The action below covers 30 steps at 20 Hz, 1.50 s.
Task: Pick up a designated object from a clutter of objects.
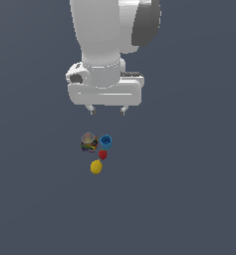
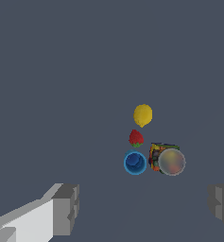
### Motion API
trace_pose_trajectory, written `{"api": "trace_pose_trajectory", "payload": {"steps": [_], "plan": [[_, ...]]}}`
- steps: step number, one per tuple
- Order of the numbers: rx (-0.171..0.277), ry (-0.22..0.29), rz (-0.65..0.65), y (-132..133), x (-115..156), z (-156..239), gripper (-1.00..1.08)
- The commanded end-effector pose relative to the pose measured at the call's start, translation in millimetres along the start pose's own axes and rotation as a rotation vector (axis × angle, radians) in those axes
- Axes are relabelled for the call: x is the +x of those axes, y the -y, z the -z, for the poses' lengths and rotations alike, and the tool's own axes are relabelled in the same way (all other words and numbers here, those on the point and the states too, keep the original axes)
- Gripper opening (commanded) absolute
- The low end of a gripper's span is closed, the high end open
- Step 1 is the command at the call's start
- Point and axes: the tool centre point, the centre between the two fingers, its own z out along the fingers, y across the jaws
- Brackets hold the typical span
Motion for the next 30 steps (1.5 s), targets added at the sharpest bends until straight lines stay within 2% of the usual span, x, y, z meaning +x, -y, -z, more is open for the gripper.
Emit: {"api": "trace_pose_trajectory", "payload": {"steps": [1,9,18,24,30], "plan": [[-0.001,0.003,-0.004,-8,0,-13,1.0],[-0.007,0.015,-0.025,-49,-6,-81,1.0],[-0.026,0.032,-0.051,-100,-31,-161,1.0],[-0.036,0.039,-0.06,-118,-46,-189,1.0],[-0.039,0.042,-0.063,-124,-51,-198,1.0]]}}
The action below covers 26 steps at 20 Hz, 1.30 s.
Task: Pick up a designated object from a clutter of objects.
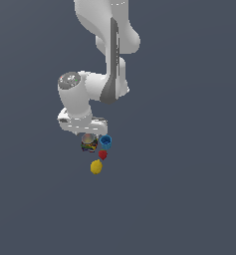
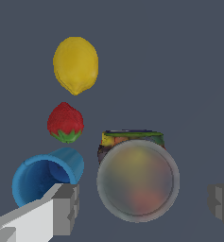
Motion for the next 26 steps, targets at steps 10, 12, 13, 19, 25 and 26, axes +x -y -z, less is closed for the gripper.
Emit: {"api": "trace_pose_trajectory", "payload": {"steps": [10,12,13,19,25,26], "plan": [[-0.001,0.0,0.0,0,-1,-24,1.0],[-0.001,0.0,0.0,-1,-1,-34,1.0],[-0.001,0.0,0.0,-1,-1,-38,1.0],[-0.001,0.0,0.0,-1,-1,-51,1.0],[-0.001,0.0,0.0,-1,-1,-52,-1.0],[-0.001,0.0,0.0,-1,-1,-52,-1.0]]}}
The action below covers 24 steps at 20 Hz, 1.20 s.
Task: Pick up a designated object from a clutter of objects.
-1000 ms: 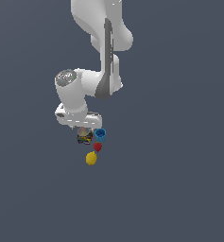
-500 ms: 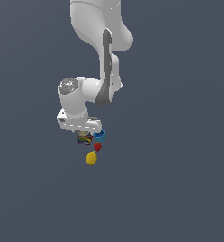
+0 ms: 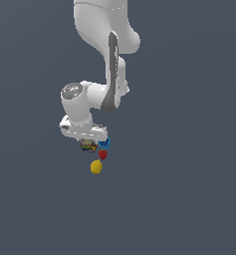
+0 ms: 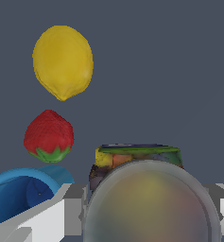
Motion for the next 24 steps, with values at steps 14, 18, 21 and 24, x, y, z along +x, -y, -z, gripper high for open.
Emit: {"api": "trace_pose_trajectory", "payload": {"steps": [14,18,21,24], "plan": [[0.0,0.002,0.0,13,-3,17,-1.0],[0.0,0.004,0.0,27,-6,36,-1.0],[-0.001,0.007,0.0,41,-9,55,-1.0],[-0.002,0.009,0.0,58,-13,78,-1.0]]}}
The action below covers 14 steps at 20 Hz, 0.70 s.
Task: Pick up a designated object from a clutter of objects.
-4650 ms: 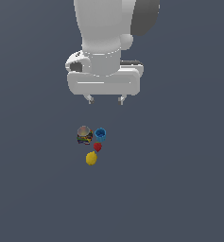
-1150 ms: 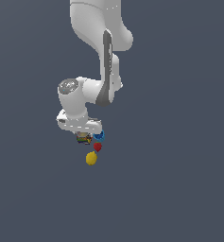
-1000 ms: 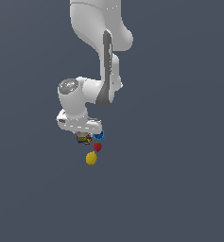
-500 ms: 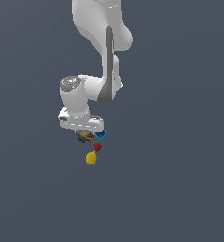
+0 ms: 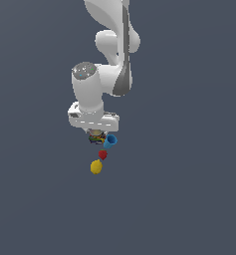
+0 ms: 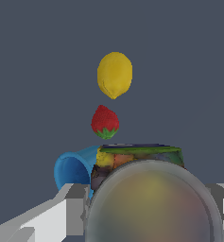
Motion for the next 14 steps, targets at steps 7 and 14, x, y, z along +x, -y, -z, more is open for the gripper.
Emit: {"api": "trace_pose_trajectory", "payload": {"steps": [7,14], "plan": [[-0.003,0.005,0.0,56,-11,77,-1.0],[-0.003,0.012,0.001,103,-19,142,-1.0]]}}
